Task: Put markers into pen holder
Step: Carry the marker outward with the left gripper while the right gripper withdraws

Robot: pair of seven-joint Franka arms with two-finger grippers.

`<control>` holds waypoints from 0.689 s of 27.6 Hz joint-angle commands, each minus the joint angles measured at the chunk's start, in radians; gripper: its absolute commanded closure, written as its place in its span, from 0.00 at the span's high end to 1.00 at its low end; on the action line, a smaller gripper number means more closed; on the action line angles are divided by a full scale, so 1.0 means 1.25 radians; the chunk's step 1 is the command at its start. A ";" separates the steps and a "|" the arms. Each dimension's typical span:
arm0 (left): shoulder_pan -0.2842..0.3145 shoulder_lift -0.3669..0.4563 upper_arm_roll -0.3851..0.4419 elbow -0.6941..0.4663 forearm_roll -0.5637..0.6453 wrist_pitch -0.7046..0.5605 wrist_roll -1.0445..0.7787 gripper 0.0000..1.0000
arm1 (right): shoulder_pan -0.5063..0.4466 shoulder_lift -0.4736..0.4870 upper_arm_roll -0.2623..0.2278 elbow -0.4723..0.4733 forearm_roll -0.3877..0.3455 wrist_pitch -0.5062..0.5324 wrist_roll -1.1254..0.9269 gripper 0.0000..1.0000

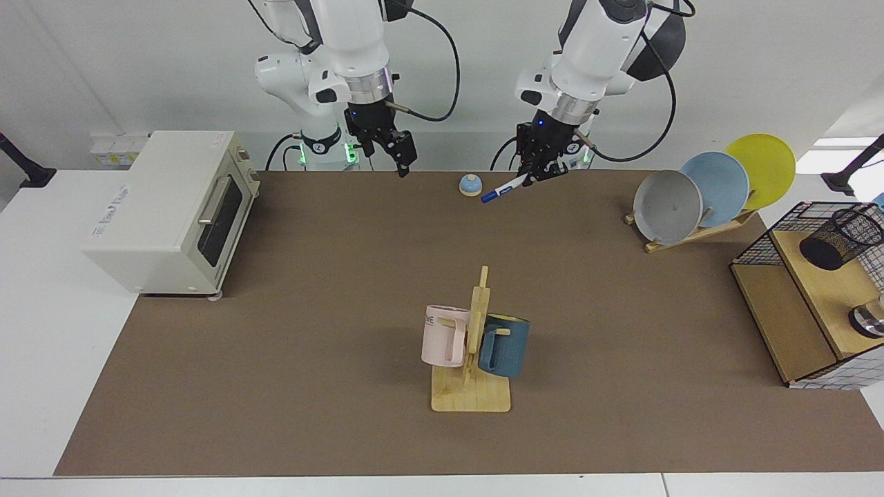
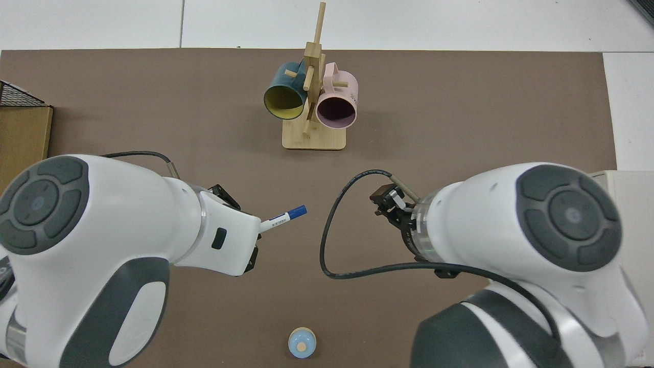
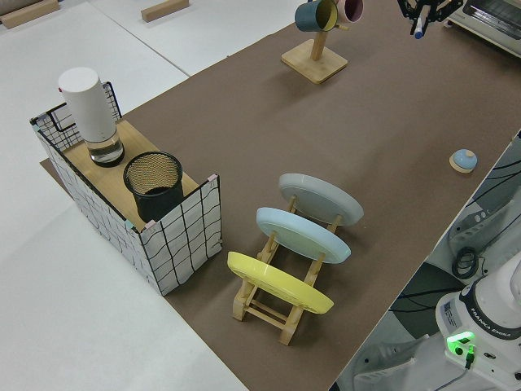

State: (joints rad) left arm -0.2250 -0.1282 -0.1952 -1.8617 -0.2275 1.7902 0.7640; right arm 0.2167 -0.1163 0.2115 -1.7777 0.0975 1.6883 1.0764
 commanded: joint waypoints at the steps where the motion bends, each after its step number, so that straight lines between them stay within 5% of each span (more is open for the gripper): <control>1: 0.030 -0.009 -0.005 -0.019 0.027 0.018 -0.007 0.00 | -0.014 -0.014 -0.006 0.005 -0.045 -0.035 -0.212 1.00; 8: 0.089 -0.003 -0.005 -0.020 0.057 0.016 0.006 0.00 | -0.022 -0.020 -0.057 0.046 -0.053 -0.098 -0.505 1.00; 19: 0.163 0.003 -0.005 -0.023 0.112 0.011 0.064 0.00 | -0.083 0.068 -0.073 0.194 -0.051 -0.148 -0.619 1.00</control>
State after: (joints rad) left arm -0.0468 -0.1154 -0.1918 -1.8690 -0.1273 1.7907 0.8174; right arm 0.1527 -0.1018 0.1071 -1.6318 0.0421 1.5469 0.3835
